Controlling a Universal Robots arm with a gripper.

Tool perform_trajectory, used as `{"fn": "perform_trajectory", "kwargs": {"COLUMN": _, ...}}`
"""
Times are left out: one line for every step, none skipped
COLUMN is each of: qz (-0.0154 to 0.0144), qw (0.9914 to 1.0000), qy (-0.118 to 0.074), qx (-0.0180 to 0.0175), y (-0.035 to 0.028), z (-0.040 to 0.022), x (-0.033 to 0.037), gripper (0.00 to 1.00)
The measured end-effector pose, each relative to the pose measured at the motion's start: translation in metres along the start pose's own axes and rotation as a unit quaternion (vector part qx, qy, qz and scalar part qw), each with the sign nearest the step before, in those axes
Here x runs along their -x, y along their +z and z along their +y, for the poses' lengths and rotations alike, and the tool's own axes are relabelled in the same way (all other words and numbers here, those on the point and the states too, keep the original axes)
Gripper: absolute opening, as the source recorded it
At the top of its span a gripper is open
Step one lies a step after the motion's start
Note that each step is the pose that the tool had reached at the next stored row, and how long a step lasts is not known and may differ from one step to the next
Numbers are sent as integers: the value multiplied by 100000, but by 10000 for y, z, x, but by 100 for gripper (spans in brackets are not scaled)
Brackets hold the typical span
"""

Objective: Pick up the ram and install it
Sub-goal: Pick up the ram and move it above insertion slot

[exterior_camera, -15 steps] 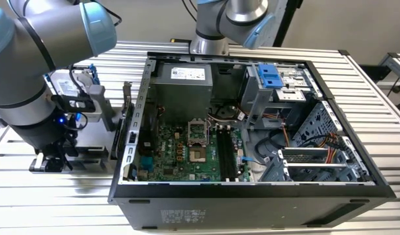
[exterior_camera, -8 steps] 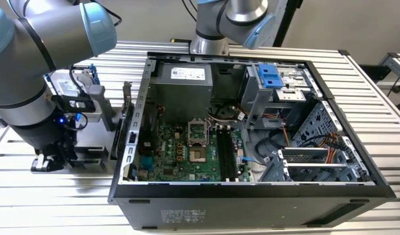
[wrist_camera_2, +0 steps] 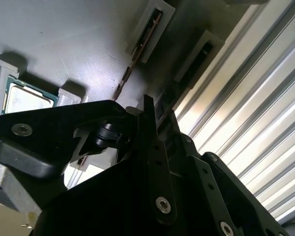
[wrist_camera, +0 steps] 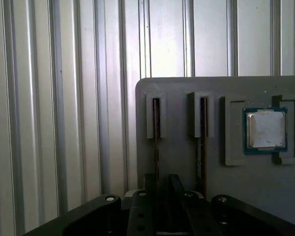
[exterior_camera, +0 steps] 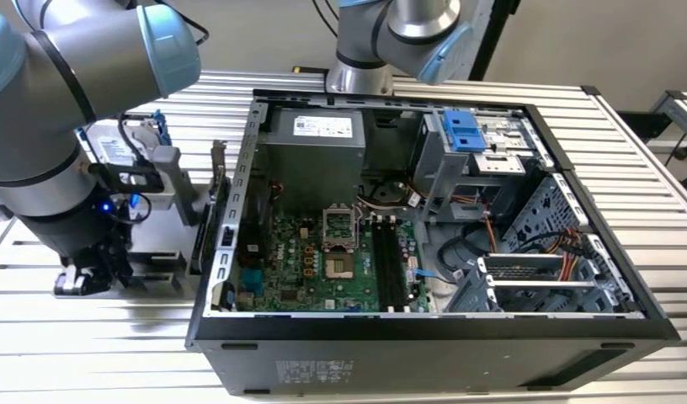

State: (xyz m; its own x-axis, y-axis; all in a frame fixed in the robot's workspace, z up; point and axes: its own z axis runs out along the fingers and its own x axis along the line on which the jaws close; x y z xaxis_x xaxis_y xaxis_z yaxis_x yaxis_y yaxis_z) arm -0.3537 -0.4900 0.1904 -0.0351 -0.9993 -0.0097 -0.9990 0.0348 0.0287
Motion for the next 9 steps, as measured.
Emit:
{"fn": "perform_trajectory", "kwargs": {"qz": 11, "qw": 100000, "qy": -209, "qx": 2, "y": 0, "z": 0, "x": 0, "gripper": 100}}
{"fn": "perform_trajectory", "kwargs": {"qz": 12, "qw": 100000, "qy": -271, "qx": 2, "y": 0, "z": 0, "x": 0, "gripper": 100}}
{"fn": "perform_trajectory", "kwargs": {"qz": 11, "qw": 100000, "qy": -276, "qx": 2, "y": 0, "z": 0, "x": 0, "gripper": 100}}
{"fn": "perform_trajectory", "kwargs": {"qz": 12, "qw": 100000, "qy": -281, "qx": 2, "y": 0, "z": 0, "x": 0, "gripper": 100}}
{"fn": "perform_trajectory", "kwargs": {"qz": 13, "qw": 100000, "qy": -284, "qx": 3, "y": 0, "z": 0, "x": 0, "gripper": 100}}
{"fn": "perform_trajectory", "kwargs": {"qz": 12, "qw": 100000, "qy": -284, "qx": 4, "y": 0, "z": 0, "x": 0, "gripper": 100}}
{"fn": "perform_trajectory", "kwargs": {"qz": 11, "qw": 100000, "qy": -289, "qx": 3, "y": 0, "z": 0, "x": 0, "gripper": 100}}
{"fn": "perform_trajectory", "kwargs": {"qz": 15, "qw": 100000, "qy": -291, "qx": 2, "y": 0, "z": 0, "x": 0, "gripper": 100}}
{"fn": "perform_trajectory", "kwargs": {"qz": 12, "qw": 100000, "qy": -297, "qx": 2, "y": 0, "z": 0, "x": 0, "gripper": 100}}
